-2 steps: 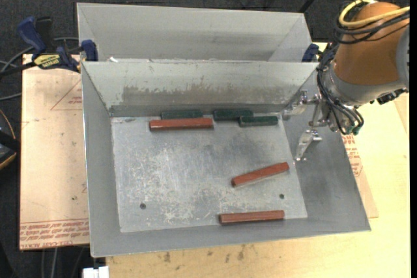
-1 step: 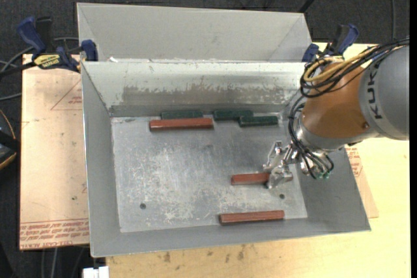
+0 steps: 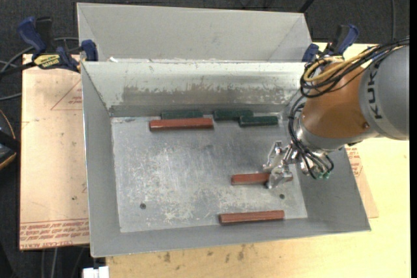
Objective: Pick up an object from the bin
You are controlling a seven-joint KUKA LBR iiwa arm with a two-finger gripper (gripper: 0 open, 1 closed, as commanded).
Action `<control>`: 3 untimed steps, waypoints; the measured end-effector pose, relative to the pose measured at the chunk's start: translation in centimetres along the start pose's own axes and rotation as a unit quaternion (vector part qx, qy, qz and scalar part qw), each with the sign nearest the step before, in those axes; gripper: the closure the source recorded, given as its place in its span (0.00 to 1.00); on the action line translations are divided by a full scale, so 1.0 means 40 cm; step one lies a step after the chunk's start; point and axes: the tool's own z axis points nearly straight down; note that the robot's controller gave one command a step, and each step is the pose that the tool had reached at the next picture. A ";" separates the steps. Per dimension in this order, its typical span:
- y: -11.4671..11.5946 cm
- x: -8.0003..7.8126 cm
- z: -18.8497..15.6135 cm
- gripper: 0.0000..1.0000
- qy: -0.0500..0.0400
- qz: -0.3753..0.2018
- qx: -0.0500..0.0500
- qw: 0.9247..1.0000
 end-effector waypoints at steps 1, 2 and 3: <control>0.006 0.005 -0.099 1.00 0.003 -0.006 -0.001 1.000; -0.010 0.000 -0.181 1.00 -0.003 0.002 0.000 1.000; -0.003 -0.005 -0.308 1.00 0.002 0.000 0.000 1.000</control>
Offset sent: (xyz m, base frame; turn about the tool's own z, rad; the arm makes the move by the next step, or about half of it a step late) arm -0.0018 -0.0044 0.0706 0.0043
